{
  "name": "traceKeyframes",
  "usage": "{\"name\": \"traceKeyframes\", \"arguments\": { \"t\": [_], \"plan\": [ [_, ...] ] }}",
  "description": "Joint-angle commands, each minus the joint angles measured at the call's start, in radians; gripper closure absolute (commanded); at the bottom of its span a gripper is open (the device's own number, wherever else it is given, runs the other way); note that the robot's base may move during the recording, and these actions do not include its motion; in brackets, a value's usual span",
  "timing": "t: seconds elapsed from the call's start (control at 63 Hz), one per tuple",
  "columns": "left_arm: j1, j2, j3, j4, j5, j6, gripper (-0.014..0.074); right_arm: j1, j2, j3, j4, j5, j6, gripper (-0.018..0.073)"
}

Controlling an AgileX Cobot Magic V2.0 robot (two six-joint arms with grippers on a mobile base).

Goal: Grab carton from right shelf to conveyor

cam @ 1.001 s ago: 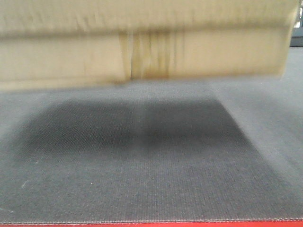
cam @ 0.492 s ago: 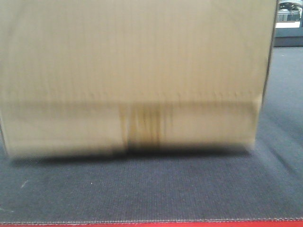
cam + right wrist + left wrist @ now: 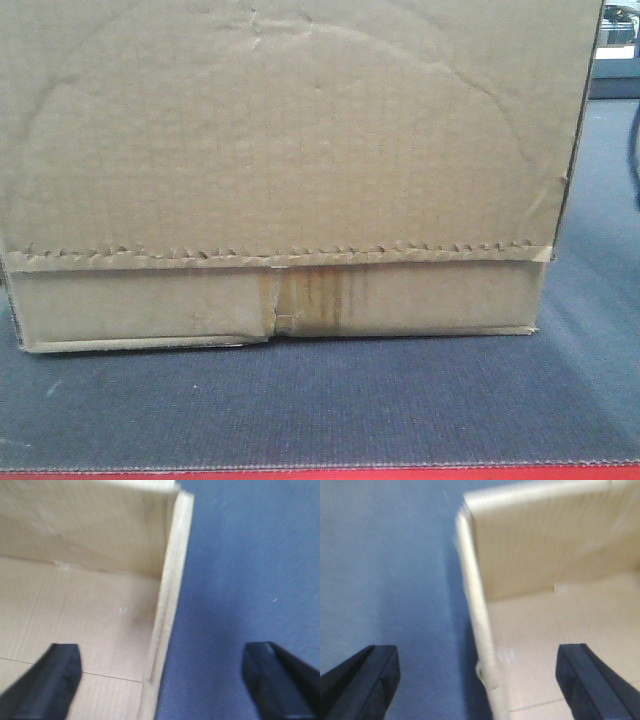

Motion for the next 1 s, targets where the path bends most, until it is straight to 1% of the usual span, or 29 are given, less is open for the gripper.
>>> {"name": "traceKeyframes", "arguments": {
  "t": [0.0, 0.064, 0.079, 0.095, 0.111, 0.143, 0.175, 0.206, 0.222, 0.238, 0.27, 0.286, 0.318, 0.365, 0.429, 0.477, 0.572, 0.747, 0.826, 0.985],
  "plan": [
    [0.042, -0.072, -0.006, 0.005, -0.008, 0.031, 0.0122, -0.009, -0.059, -0.010, -0.047, 0.001, -0.007, 0.0192],
    [0.084, -0.111, 0.001, 0.005, 0.001, 0.060, 0.0194, -0.023, -0.086, -0.006, -0.053, 0.006, -0.007, 0.0315],
    [0.094, -0.121, 0.007, 0.005, 0.004, 0.066, 0.0217, -0.028, -0.094, -0.004, -0.053, 0.006, -0.007, 0.0364],
    [0.105, -0.129, 0.011, 0.003, 0.004, 0.073, 0.0243, -0.030, -0.101, -0.002, -0.055, 0.008, -0.007, 0.0381],
    [0.116, -0.138, 0.016, 0.000, 0.007, 0.078, 0.0286, -0.036, -0.107, 0.001, -0.053, 0.008, -0.007, 0.0414],
    [0.138, -0.156, 0.025, 0.001, 0.007, 0.080, 0.0331, -0.054, -0.121, 0.008, -0.053, 0.008, -0.007, 0.0477],
    [0.162, -0.174, 0.045, 0.001, 0.007, 0.082, 0.0395, -0.070, -0.135, 0.021, -0.053, 0.008, -0.007, 0.0553],
    [0.185, -0.191, 0.063, -0.002, 0.007, 0.085, 0.0480, -0.087, -0.152, 0.034, -0.053, 0.006, -0.007, 0.0608],
    [0.203, -0.204, 0.072, -0.002, 0.007, 0.085, 0.0515, -0.097, -0.159, 0.042, -0.053, 0.006, -0.007, 0.0631],
    [0.215, -0.212, 0.087, -0.007, 0.005, 0.085, 0.0569, -0.112, -0.165, 0.050, -0.053, 0.006, -0.007, 0.0645],
    [0.244, -0.232, 0.109, -0.015, -0.002, 0.091, 0.0631, -0.138, -0.182, 0.074, -0.055, 0.002, -0.007, 0.0641],
    [0.256, -0.240, 0.121, -0.024, -0.006, 0.107, 0.0637, -0.149, -0.188, 0.085, -0.055, 0.002, -0.007, 0.0636],
    [0.289, -0.264, 0.169, -0.063, -0.028, 0.139, 0.0599, -0.182, -0.209, 0.130, -0.055, -0.009, -0.007, 0.0631],
    [0.326, -0.291, 0.215, -0.107, -0.061, 0.171, 0.0580, -0.217, -0.233, 0.178, -0.055, -0.025, -0.007, 0.0627],
    [0.365, -0.327, 0.302, -0.173, -0.112, 0.218, 0.0581, -0.247, -0.264, 0.262, -0.055, -0.056, -0.007, 0.0628],
    [0.391, -0.359, 0.369, -0.214, -0.161, 0.234, 0.0581, -0.267, -0.303, 0.345, -0.055, -0.095, -0.011, 0.0628],
    [0.402, -0.419, 0.504, -0.222, -0.244, 0.234, 0.0581, -0.273, -0.361, 0.490, -0.060, -0.172, -0.016, 0.0628],
    [0.402, -0.553, 0.741, -0.215, -0.379, 0.236, 0.0581, -0.273, -0.506, 0.774, -0.060, -0.400, -0.016, 0.0628],
    [0.402, -0.638, 0.838, -0.213, -0.458, 0.260, 0.0581, -0.273, -0.576, 0.889, -0.068, -0.498, -0.016, 0.0628],
    [0.402, -0.803, 0.978, -0.213, -0.576, 0.268, 0.0581, -0.273, -0.750, 1.086, -0.083, -0.668, -0.017, 0.0628]
  ]
}}
